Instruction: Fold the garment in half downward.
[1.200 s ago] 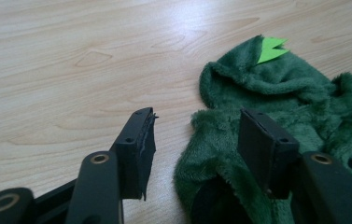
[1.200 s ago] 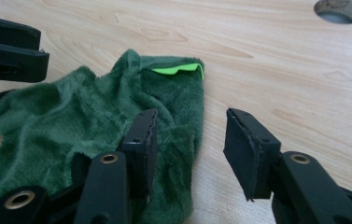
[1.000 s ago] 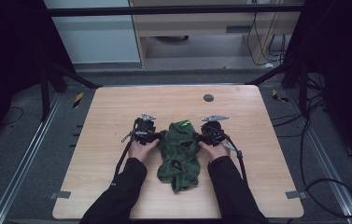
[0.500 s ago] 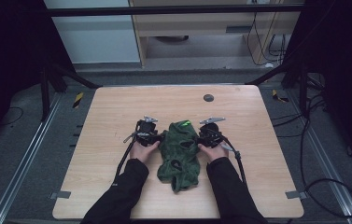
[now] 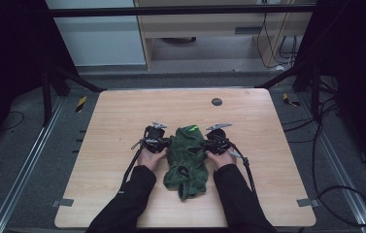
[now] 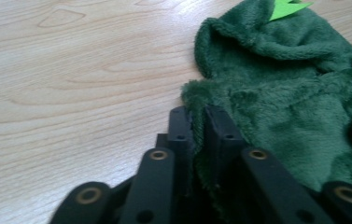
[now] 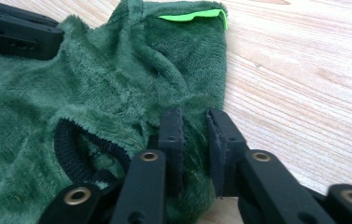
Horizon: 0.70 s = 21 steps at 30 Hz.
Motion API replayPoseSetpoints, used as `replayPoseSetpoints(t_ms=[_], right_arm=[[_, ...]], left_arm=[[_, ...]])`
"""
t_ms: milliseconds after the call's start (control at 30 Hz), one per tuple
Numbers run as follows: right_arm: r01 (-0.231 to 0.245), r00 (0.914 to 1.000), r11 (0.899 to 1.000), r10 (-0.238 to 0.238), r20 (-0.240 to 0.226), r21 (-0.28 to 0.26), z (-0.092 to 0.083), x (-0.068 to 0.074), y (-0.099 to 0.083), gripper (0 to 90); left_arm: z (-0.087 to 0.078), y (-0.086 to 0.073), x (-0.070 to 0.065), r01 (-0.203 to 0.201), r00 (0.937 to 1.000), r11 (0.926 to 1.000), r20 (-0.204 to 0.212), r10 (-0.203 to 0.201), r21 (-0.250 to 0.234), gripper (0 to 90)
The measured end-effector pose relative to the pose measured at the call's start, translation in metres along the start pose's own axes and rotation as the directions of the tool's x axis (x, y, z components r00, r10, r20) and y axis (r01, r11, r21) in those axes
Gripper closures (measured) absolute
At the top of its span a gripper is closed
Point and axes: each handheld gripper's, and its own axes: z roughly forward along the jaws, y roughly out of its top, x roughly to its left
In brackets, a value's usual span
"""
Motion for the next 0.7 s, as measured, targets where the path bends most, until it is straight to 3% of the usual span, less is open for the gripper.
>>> replayPoseSetpoints(t_ms=[100,300,700], right_arm=[[0.007,1.0000,1.000,-0.007,-0.007,-0.003,-0.001,0.000,0.000,82.2],[0.008,0.9999,1.000,-0.009,-0.013,-0.024,-0.004,-0.002,0.001,84.1],[0.034,0.9991,0.994,-0.036,-0.022,-0.106,-0.028,0.002,0.008,84.5]], left_arm=[[0.000,0.000,0.000,-0.001,1.0000,1.0000,0.006,0.001,0.001,86.5],[-0.004,0.002,0.001,-0.002,0.9998,1.0000,0.020,0.002,-0.005,89.0],[-0.036,0.012,-0.007,-0.038,0.9976,0.9969,0.056,0.042,-0.070,89.5]])
